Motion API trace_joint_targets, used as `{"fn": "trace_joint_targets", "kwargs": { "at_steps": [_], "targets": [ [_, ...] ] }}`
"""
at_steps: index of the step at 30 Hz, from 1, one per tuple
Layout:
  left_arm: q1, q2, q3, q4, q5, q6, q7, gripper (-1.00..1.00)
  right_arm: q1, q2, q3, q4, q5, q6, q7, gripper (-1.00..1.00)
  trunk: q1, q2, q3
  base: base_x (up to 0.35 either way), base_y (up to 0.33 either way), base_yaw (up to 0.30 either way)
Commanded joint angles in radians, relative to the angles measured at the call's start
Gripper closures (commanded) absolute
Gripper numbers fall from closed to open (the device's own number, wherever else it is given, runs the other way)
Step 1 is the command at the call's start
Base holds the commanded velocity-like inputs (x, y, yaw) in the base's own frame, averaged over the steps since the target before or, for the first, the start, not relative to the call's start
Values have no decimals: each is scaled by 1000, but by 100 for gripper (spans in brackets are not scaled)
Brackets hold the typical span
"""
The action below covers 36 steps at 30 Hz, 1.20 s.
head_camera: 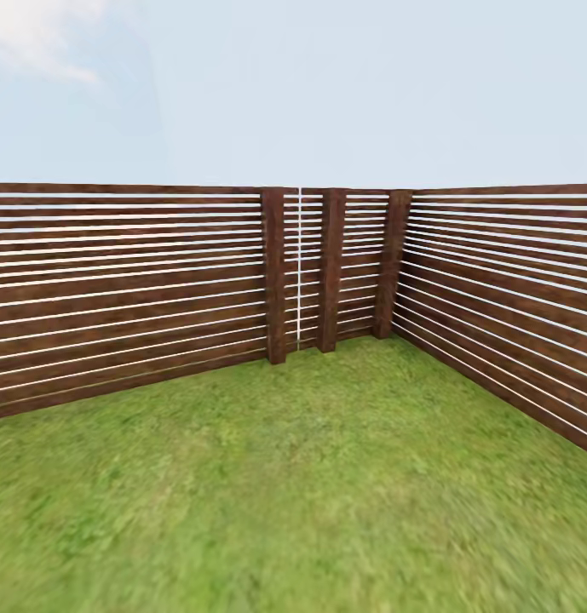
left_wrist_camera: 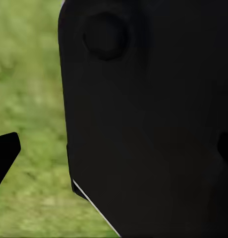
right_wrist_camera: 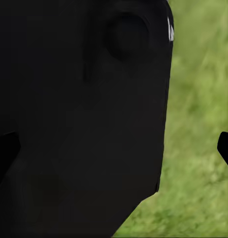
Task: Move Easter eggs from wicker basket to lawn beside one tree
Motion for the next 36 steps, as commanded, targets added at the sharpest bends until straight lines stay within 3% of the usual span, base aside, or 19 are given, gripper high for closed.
{"fn": "trace_joint_targets", "kwargs": {
  "at_steps": [1, 19, 36],
  "targets": [
    [-6, 6, 0, -6, -2, -6, 3, -100, 0, -2, -2, 0, -3, -2, -2, -100, 0, 0, 0, 0, 0, 0],
    [-7, 14, 0, -7, -2, -16, 3, -100, 0, -3, -2, 1, -3, -1, -2, -100, 0, 0, 0, 0, 0, -6],
    [-7, 23, 0, -6, -2, -21, 3, -100, 0, -6, -3, 5, -3, -2, -1, -100, 0, 0, 0, 0, 0, -254]
  ]
}}
